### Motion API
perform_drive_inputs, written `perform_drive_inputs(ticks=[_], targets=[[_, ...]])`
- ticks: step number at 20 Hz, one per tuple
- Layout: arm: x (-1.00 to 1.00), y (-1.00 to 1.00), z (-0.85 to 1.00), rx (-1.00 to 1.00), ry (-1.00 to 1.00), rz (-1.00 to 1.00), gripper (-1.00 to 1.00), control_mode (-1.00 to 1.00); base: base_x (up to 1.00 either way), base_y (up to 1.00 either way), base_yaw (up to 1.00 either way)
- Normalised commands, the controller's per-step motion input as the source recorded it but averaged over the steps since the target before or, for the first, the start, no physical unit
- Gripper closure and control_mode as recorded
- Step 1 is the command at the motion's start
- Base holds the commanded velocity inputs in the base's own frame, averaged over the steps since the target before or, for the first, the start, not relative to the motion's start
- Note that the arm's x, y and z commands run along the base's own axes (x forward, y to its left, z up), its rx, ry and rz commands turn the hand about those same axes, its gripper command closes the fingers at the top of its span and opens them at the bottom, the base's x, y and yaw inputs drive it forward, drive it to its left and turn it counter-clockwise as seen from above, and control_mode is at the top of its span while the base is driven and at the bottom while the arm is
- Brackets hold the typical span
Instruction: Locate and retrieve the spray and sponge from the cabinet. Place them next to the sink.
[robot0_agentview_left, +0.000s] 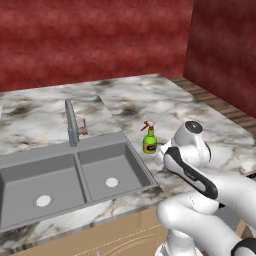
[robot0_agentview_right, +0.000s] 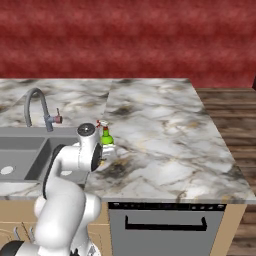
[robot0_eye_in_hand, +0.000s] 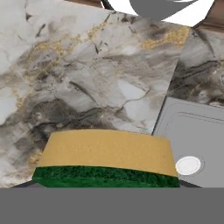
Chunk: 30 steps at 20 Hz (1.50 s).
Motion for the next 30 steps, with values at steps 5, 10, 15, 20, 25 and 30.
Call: perform_drive_inputs(ticks=[5, 10, 15, 20, 25, 30], targets=[[0.01, 0.05, -0.50, 0.00, -0.18, 0.00, 1.00, -1.00, 0.00, 0.00, 0.00], [-0.05, 0.12, -0.64, -0.08, -0.18, 0.02, 1.00, -1.00, 0.00, 0.00, 0.00], [-0.01, 0.20, -0.39, 0.04, -0.01, 0.04, 1.00, -1.00, 0.00, 0.00, 0.00], [-0.03, 0.27, -0.40, 0.05, 0.06, 0.02, -1.00, -1.00, 0.00, 0.00, 0.00], [-0.01, 0.20, -0.39, 0.05, 0.05, 0.00, -1.00, -1.00, 0.00, 0.00, 0.00], [0.00, 0.04, -0.22, 0.03, 0.02, 0.00, -1.00, -1.00, 0.00, 0.00, 0.00]])
